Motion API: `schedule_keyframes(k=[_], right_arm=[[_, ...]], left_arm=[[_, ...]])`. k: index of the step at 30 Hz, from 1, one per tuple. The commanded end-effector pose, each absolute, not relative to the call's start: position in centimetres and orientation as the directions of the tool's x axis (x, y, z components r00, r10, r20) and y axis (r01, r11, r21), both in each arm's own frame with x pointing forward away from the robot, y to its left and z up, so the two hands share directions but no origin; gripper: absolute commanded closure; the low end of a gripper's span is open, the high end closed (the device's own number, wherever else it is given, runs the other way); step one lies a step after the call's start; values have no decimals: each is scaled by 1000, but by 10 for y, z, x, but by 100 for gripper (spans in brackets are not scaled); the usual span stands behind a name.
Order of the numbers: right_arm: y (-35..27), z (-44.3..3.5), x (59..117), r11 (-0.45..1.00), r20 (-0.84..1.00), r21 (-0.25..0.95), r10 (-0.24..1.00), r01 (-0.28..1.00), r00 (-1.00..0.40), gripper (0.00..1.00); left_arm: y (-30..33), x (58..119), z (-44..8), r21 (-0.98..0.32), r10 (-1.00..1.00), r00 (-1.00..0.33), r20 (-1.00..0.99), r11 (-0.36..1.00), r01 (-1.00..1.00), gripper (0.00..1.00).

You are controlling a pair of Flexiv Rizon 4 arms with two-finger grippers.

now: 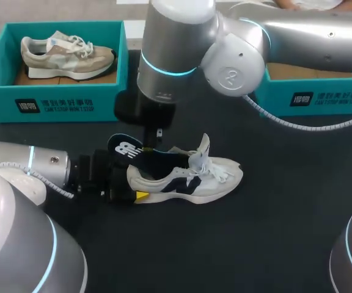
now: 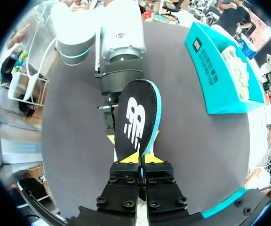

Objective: Take the shoe out of the shoebox, open the shoe tongue, remove and reinsert the insole, then place the shoe into the shoebox

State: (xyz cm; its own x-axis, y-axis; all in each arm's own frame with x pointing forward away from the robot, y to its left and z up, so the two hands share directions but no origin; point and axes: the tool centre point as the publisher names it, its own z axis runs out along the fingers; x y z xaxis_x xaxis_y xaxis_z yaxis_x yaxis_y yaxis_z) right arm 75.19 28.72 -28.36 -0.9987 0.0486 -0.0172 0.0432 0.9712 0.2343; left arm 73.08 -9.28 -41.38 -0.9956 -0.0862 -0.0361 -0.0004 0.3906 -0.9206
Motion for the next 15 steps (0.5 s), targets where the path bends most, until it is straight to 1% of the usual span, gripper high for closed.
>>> schedule_keyframes(k=[1,8,12,15], right_arm=[[282,-290,756,962,49,262,71,81,-996,0],[269,-293,751,942,244,290,95,166,-965,0],[267,-296,749,934,302,301,99,194,-948,0],[271,-301,746,917,336,336,96,214,-937,0]], left_arm=[[-94,731,-414,-919,-85,-996,-35,395,-1,100],[-94,731,-414,-919,-85,-996,-35,395,-1,100],[-94,731,-414,-919,-85,-996,-35,395,-1,100],[-94,731,-414,-919,-85,-996,-35,395,-1,100]])
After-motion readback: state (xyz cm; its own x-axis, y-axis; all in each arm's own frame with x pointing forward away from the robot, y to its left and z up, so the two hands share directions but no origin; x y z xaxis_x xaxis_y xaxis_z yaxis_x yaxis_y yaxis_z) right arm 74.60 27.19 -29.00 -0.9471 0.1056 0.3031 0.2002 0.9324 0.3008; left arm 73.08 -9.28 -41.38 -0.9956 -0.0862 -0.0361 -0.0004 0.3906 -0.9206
